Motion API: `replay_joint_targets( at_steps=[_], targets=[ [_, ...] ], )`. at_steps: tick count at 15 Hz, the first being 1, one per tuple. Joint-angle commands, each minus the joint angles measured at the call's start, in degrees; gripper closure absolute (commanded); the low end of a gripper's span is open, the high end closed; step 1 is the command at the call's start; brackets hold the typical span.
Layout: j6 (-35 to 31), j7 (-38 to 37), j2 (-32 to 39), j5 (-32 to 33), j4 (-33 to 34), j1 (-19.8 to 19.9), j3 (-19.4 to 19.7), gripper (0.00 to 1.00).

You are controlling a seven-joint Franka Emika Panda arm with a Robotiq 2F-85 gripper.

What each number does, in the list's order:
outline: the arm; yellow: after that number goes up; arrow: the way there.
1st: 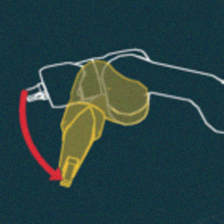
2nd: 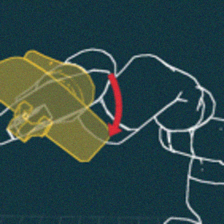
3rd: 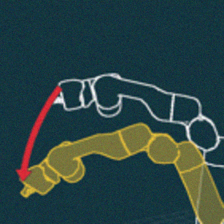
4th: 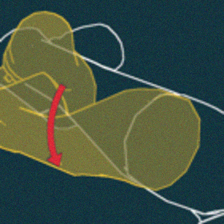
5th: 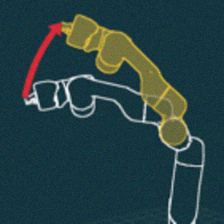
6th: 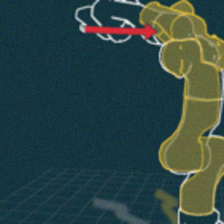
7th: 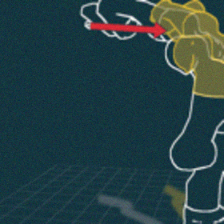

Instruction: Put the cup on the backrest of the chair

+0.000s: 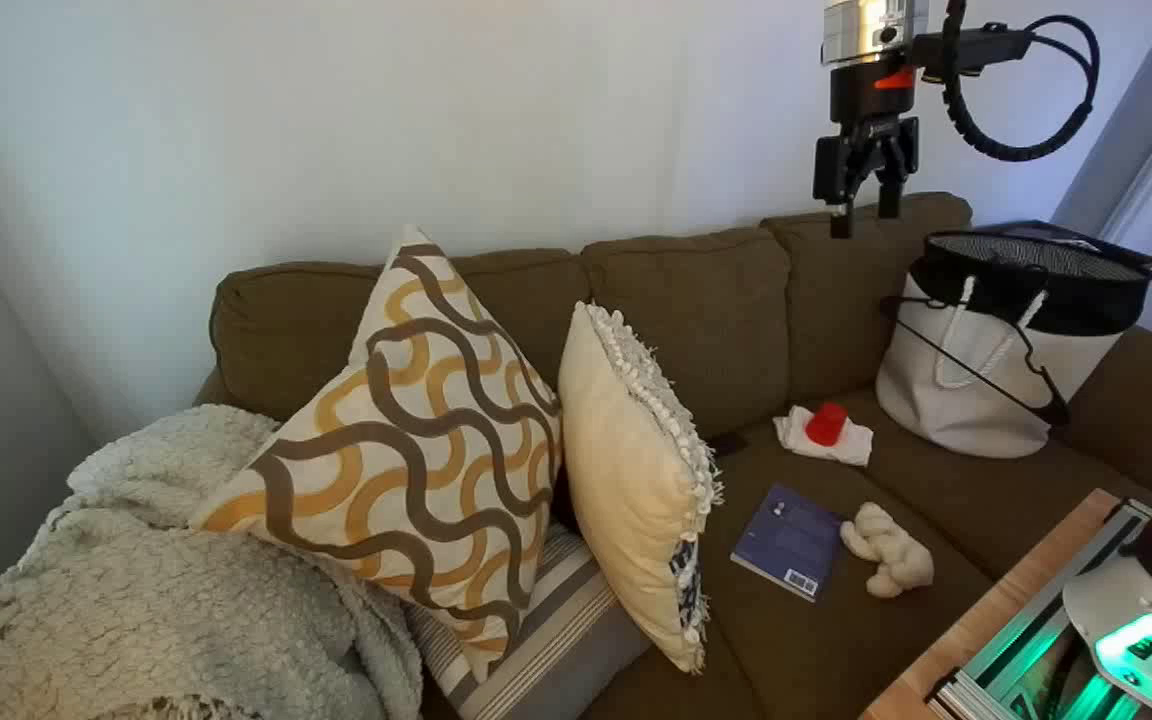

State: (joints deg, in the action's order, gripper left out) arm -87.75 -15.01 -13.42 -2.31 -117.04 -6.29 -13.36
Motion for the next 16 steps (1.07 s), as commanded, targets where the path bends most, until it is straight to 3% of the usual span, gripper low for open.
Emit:
replay_joint_targets(
  at_steps=[1,4,5,10,16],
  targets=[
    [0.13,-0.17,0.1,0.14,0.14,-0.77,0.67,0.0],
    [-0.43,-1.15,0.48,0.25,-0.09,-0.53,0.7,0.0],
    [-2.87,-4.07,1.6,3.19,-1.33,0.38,0.52,0.0],
    [-11.49,-6.26,5.2,9.03,-8.62,4.52,5.85,0.0],
    [-16.84,-12.35,17.68,14.95,-15.78,8.65,12.66,0.0]
  ],
)
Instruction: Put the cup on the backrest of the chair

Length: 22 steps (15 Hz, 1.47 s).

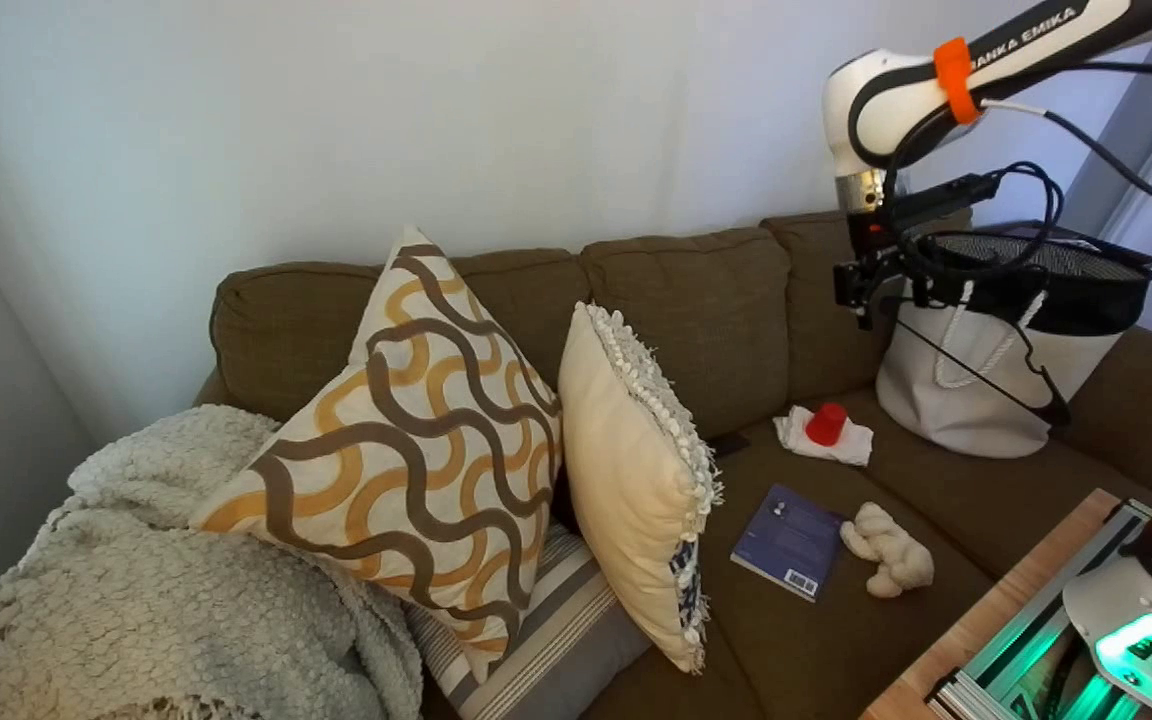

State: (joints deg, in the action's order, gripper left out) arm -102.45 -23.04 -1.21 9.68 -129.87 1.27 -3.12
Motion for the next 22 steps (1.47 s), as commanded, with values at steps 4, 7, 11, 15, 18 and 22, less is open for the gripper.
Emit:
replay_joint_targets(
  at_steps=[4,7,11,15,18,22],
  targets=[
    [-3.77,-13.16,13.79,11.1,-2.87,1.7,7.88,0.0],
    [-3.4,-17.71,14.05,20.54,0.59,-0.14,10.12,0.0],
    [-3.04,-19.77,13.95,22.68,3.1,-0.33,9.49,0.0],
    [-5.49,-27.23,11.63,23.13,4.66,-1.77,9.13,0.0],
    [-9.48,-27.22,11.13,17.57,4.64,1.26,10.89,0.0],
    [-24.91,-34.52,15.02,21.83,2.44,4.87,15.81,0.0]
  ],
)
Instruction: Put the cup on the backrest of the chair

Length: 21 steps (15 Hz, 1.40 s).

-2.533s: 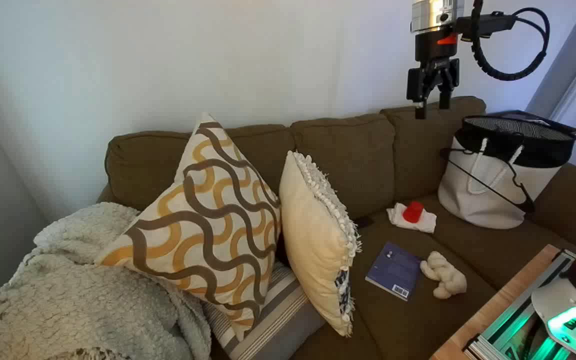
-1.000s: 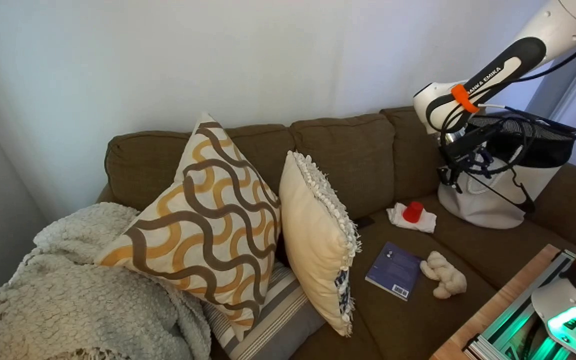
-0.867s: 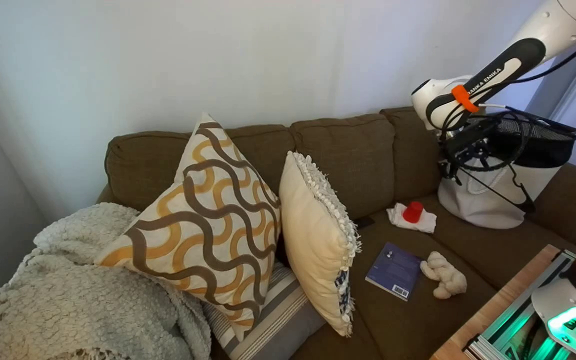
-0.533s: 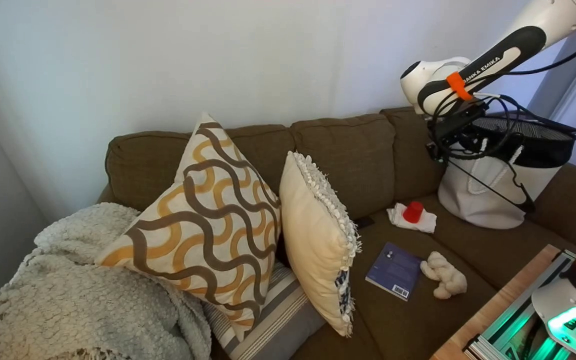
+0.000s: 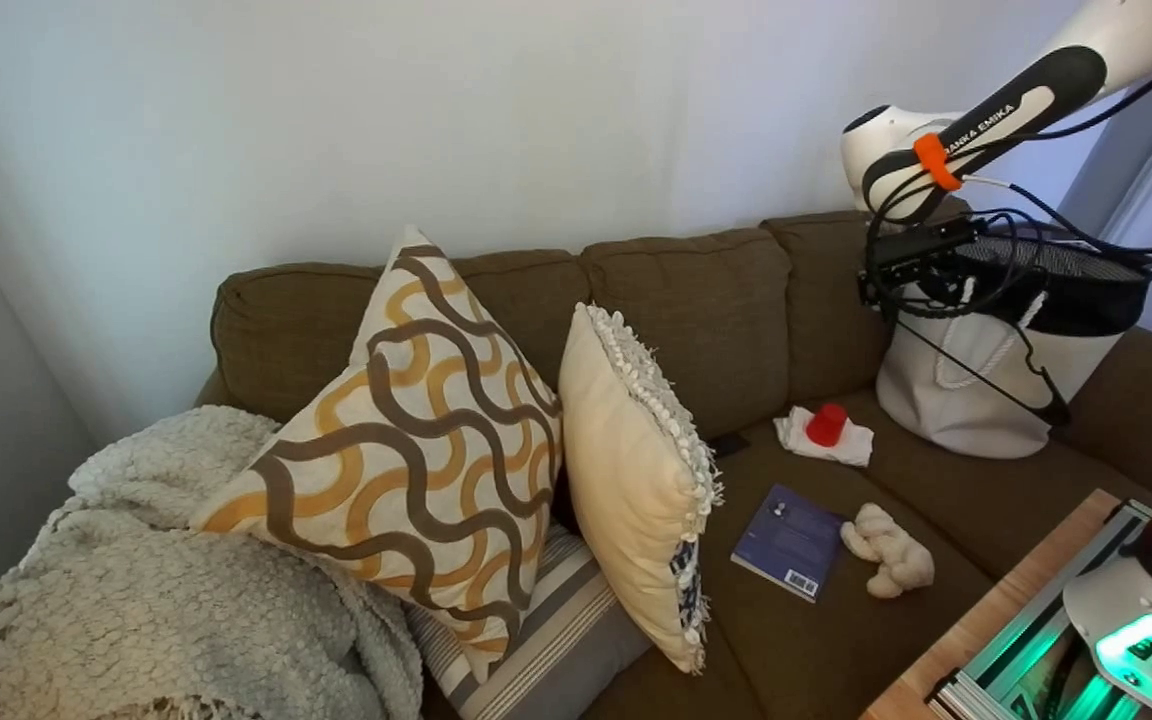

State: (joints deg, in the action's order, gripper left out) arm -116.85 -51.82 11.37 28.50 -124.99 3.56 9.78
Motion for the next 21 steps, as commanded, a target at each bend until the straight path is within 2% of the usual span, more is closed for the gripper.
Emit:
replay_joint_targets(
  at_steps=[1,3,4,9,10,11,13,16,18,21],
  targets=[
    [-14.92,-8.69,4.19,5.31,-2.92,3.29,4.61,0.0],
    [-19.18,-16.33,7.29,8.74,-2.94,3.29,7.59,0.0],
    [-15.9,-9.74,4.52,5.8,-2.69,3.03,6.2,0.0],
    [-16.75,-10.41,5.48,6.17,-2.26,2.61,6.5,0.0],
    [-23.74,-17.19,4.85,9.6,-4.42,1.79,7.41,0.0],
    [-26.9,-19.04,5.54,8.66,-5.04,1.81,7.05,0.0],
    [-31.95,-23.55,8.66,7.44,-7.23,0.71,6.55,0.0],
    [-36.35,-33.54,14.89,13.37,-8.98,-3.3,9.78,0.0],
    [-37.58,-31.58,19.21,8.21,-9.07,-1.49,8.15,0.0],
    [-36.79,-36.63,27.59,9.96,-5.8,-5.62,13.1,0.0]
  ],
)
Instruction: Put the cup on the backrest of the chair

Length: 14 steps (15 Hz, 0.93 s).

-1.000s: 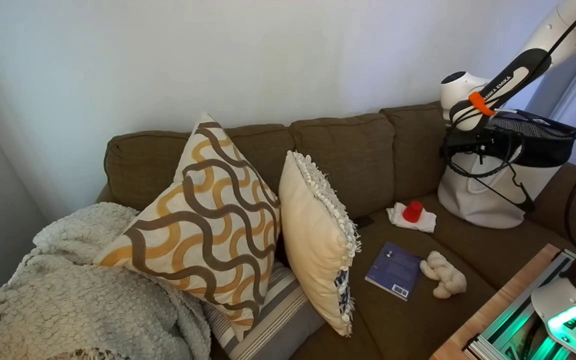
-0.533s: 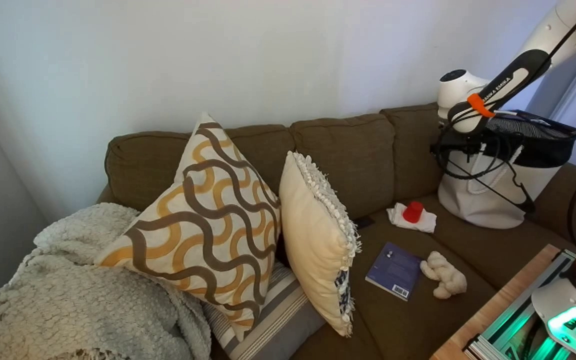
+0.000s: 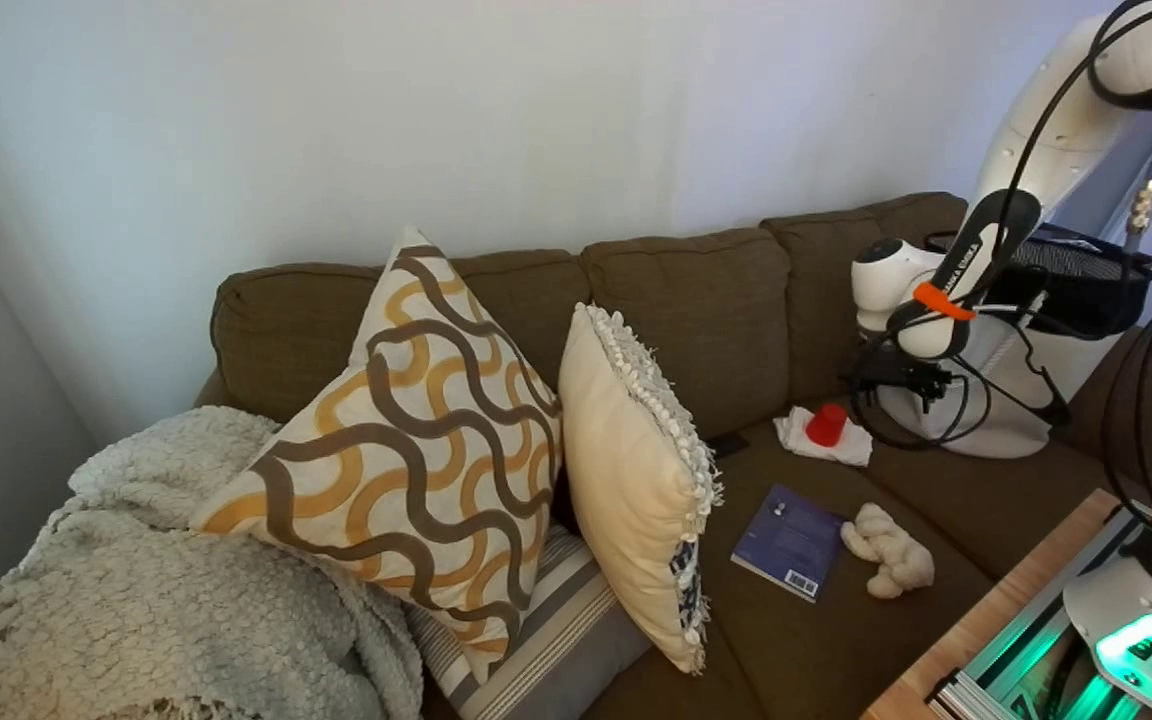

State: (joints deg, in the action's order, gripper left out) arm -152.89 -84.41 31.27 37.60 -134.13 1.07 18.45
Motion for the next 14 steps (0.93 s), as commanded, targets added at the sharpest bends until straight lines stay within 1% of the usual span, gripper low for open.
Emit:
replay_joint_targets(
  at_steps=[1,2,4,5,7,8,9,11,12,13,14],
  targets=[
    [0.09,-7.27,11.52,3.1,5.64,-6.34,7.06,0.0],
    [0.34,-9.92,14.4,4.82,7.06,-8.85,9.07,0.0],
    [0.71,-14.43,19.54,7.23,10.13,-13.18,10.89,0.0],
    [1.29,-16.57,21.84,8.17,11.6,-15.32,11.36,0.0],
    [4.58,-18.14,24.24,9.81,13.69,-18.74,11.49,0.0],
    [2.76,-15.25,20.14,8.09,10.89,-14.58,9.45,0.0],
    [4.16,-16.67,21.64,8.81,12.13,-16.27,9.42,0.0],
    [5.37,-17.68,23.16,9.15,13.42,-18.08,9.57,0.0],
    [2.76,-21.69,23.83,10.35,13.53,-19.56,11.56,0.0],
    [-1.94,-26.43,24.84,11.77,14.02,-20.17,12.79,0.0],
    [-4.33,-26.8,24.39,10.51,13.99,-17.92,11.13,0.0]
  ],
)
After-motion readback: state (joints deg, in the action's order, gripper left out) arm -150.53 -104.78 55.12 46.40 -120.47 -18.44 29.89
